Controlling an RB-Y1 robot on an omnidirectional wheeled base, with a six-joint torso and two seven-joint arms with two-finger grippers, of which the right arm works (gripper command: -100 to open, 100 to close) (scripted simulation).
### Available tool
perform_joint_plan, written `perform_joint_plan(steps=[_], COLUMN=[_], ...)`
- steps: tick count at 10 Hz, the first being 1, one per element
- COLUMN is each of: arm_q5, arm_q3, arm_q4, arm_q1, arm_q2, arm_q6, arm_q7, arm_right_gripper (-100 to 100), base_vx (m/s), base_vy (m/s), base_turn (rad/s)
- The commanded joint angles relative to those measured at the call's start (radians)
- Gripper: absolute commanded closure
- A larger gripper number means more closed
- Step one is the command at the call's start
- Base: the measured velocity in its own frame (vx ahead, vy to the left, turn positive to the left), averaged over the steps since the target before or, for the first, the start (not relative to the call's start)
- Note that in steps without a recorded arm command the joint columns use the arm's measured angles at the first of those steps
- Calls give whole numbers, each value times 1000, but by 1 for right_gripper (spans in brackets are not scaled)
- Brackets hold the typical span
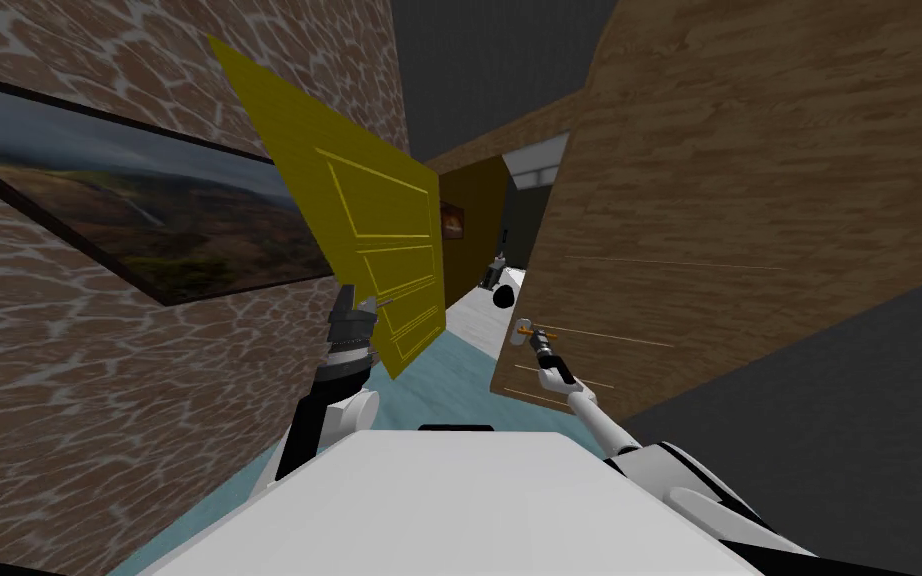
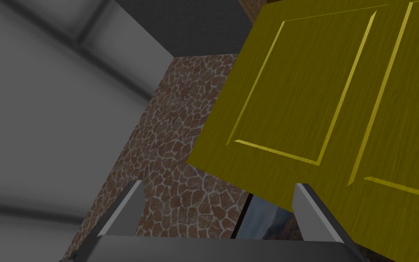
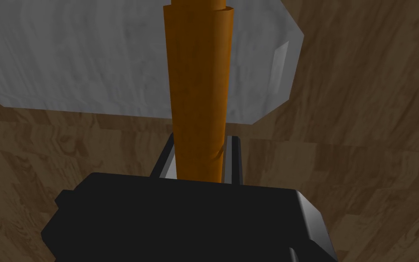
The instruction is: Pull the door open
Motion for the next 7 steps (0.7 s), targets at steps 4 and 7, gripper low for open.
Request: perform_joint_plan(steps=[4,7], arm_q5=[-3,-9], arm_q3=[45,81], arm_q4=[-37,-60], arm_q1=[24,38], arm_q2=[-21,-46], arm_q6=[-2,-15], arm_q7=[-25,-47], arm_right_gripper=[100,100], base_vx=[-204,-207], base_vy=[-59,-67], base_turn=[93,111])
